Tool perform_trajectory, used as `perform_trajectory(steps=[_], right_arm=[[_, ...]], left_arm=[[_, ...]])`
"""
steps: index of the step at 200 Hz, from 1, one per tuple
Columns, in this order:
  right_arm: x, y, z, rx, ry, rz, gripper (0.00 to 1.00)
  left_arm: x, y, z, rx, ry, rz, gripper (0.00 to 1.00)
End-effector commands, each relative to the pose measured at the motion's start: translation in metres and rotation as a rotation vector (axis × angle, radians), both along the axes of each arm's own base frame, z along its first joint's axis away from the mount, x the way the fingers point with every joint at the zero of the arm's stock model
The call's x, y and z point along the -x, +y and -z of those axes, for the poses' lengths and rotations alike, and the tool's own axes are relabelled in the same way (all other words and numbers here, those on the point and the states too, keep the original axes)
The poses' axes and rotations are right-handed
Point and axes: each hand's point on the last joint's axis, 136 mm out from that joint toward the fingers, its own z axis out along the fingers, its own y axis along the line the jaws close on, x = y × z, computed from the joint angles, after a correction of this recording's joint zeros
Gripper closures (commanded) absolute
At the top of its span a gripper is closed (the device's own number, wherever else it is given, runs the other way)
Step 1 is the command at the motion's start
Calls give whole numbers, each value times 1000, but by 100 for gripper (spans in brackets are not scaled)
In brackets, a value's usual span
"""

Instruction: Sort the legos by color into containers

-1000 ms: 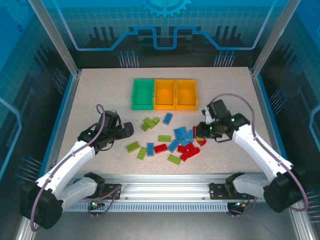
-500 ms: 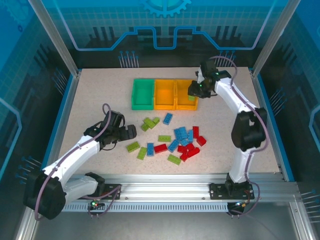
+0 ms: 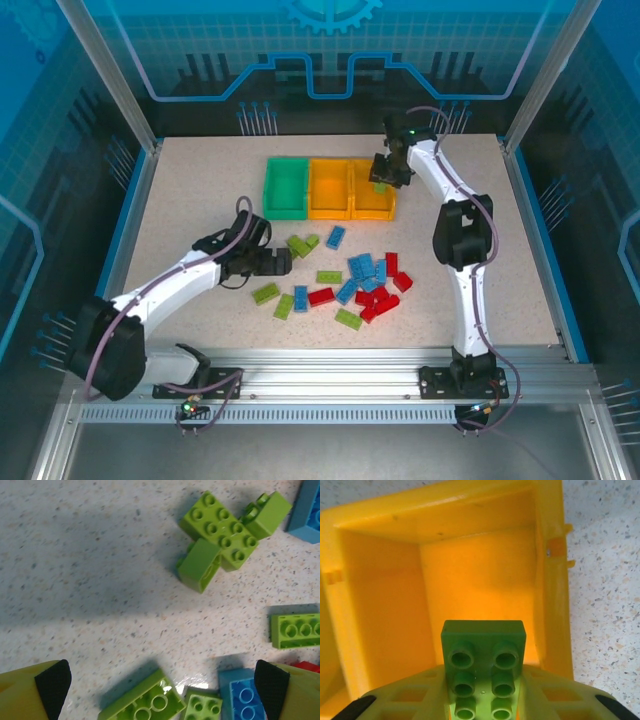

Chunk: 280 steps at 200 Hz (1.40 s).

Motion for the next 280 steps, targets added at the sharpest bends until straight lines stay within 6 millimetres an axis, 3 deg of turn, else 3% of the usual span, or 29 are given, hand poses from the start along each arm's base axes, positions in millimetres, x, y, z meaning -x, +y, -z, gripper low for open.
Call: perform_trajectory(steps=[1,60,85,91,111,138,161,199,249,262,280], right_arm=[[5,1,9,31,40,22,61],[10,17,3,28,29,-42,40],[13,23,-13,-9,-2,-58,37],[15,25,-30,-23,-39,-71,36],[22,27,-57,-33,-107,-104,34],[33,6,-77,-23,-156,-94,33],[40,-20,-79,-21,-153,-60,33],[51,-56,-76,-27,-139,-9,33],[58,-67,-69,-25,-121,-3,33],[58,-66,-69,-30,-122,-3,33],[58,-67,-69,-30,-121,0,33]], left_arm=[[-11,-16,-3,14,2,45,1],[-27,-36,18,21,64,53,3],[-36,-38,25,-46,64,102,5],[-38,-38,27,-55,64,110,6],[-45,-35,33,-102,62,115,9],[-51,-39,43,-114,63,150,16],[-55,-38,51,-137,59,171,24],[-62,-37,57,-180,50,222,25],[-71,-38,64,-155,61,231,28],[-71,-42,65,-139,58,248,34],[-70,-44,67,-134,72,259,53]])
